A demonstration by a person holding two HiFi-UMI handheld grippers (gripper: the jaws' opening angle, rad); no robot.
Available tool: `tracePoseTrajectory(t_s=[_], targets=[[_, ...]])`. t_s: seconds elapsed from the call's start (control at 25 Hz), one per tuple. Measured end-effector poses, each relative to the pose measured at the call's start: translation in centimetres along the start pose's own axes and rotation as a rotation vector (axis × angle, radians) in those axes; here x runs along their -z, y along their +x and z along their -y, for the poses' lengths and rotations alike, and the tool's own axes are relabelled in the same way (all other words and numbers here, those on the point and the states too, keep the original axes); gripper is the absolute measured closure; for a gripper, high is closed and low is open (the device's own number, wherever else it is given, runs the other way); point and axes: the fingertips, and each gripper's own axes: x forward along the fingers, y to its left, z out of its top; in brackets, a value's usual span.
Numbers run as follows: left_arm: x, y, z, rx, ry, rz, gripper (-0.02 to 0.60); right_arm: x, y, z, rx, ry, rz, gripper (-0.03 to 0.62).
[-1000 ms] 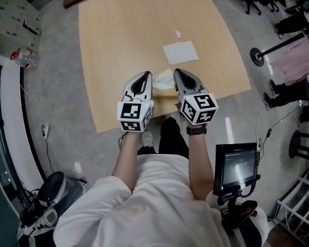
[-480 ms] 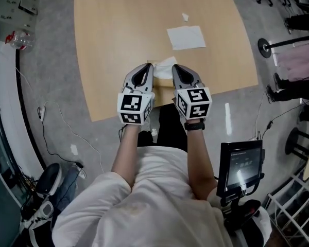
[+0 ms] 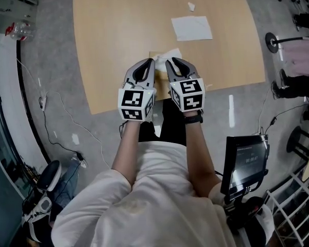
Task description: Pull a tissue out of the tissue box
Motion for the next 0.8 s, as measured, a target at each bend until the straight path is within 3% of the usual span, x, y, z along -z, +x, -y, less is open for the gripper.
tracePoseTrajectory(t_s=[0.28, 0.56, 0.8], targets=[[0.4, 0.0, -1.3, -0.038, -0.021, 0.002, 0.580, 0.6, 1.6, -0.3, 0.028, -0.065, -0.023, 0.422], [0.9, -0.2, -2.1, -0.049, -0.028, -0.008, 0.580, 2.5, 3.0, -0.2, 0.030, -0.093, -0.108, 0.418], [0.5, -0.8, -2.7, -0.079, -0.003, 0.016, 0.580, 3.5, 3.8, 0.7, 0.097, -0.140, -0.143, 0.418]])
